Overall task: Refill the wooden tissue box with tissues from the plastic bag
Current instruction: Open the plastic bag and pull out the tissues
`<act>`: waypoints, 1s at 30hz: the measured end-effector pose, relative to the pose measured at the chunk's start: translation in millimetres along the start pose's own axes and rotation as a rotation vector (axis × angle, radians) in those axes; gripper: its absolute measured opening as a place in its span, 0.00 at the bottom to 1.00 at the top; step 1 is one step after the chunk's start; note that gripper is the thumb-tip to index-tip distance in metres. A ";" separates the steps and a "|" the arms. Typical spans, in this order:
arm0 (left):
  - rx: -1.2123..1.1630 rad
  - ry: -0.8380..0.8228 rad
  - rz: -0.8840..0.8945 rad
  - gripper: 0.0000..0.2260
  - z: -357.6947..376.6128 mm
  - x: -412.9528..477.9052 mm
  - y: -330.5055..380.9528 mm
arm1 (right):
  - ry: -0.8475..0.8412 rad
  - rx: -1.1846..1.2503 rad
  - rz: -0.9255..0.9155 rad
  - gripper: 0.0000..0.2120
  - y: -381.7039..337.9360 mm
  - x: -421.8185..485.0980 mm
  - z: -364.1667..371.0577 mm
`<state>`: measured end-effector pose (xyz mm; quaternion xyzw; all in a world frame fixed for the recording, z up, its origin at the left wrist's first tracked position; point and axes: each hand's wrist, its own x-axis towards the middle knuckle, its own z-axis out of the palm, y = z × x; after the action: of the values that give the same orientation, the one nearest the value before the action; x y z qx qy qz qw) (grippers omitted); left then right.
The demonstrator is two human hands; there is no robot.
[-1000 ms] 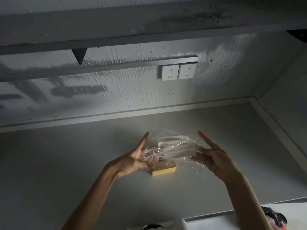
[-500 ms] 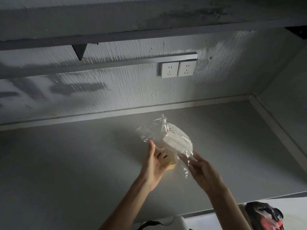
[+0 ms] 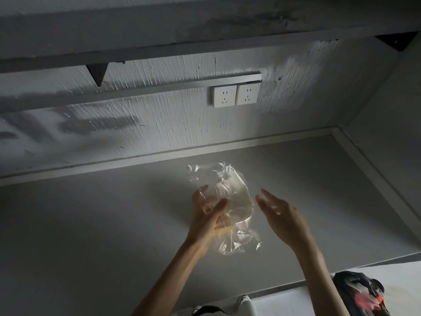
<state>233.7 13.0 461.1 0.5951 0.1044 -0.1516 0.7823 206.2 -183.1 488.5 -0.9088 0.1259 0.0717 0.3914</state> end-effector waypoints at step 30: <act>-0.019 -0.005 -0.339 0.21 -90.7 11.4 78.4 | -0.332 1.428 0.301 0.22 53.1 14.5 46.0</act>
<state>274.2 118.3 503.2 0.5610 0.2031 -0.2818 0.7514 203.5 -187.2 416.9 -0.3837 0.2042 0.1618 0.8860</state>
